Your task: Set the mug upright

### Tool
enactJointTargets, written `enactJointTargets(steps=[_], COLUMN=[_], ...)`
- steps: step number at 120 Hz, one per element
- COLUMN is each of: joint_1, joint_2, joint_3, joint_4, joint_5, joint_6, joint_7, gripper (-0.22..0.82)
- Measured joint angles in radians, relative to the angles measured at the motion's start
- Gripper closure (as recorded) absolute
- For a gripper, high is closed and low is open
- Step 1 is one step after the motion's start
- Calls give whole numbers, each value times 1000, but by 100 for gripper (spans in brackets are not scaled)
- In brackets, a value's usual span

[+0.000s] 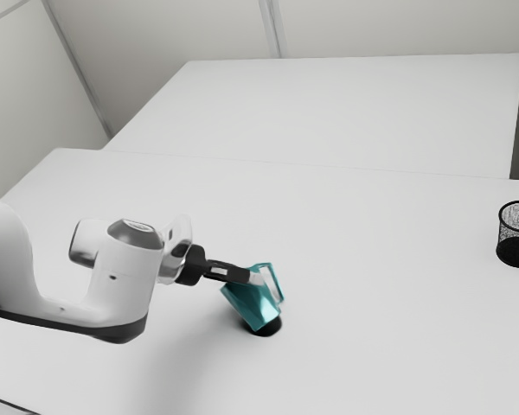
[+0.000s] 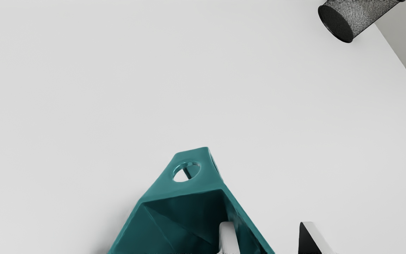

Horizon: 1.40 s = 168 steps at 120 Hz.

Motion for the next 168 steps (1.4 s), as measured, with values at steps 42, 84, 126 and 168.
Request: enactJointTargets(steps=[42,84,126,168], joint_1=[0,4,80,109], joint_2=[-26,33,-47,10], joint_3=[-1,52,112,112], joint_4=[1,147,191,188], joint_5=[-8,411,1409,1546], joint_6=[51,33,-290,-298], joint_7=[50,-13,-575,-981], gripper=[72,74,77,78])
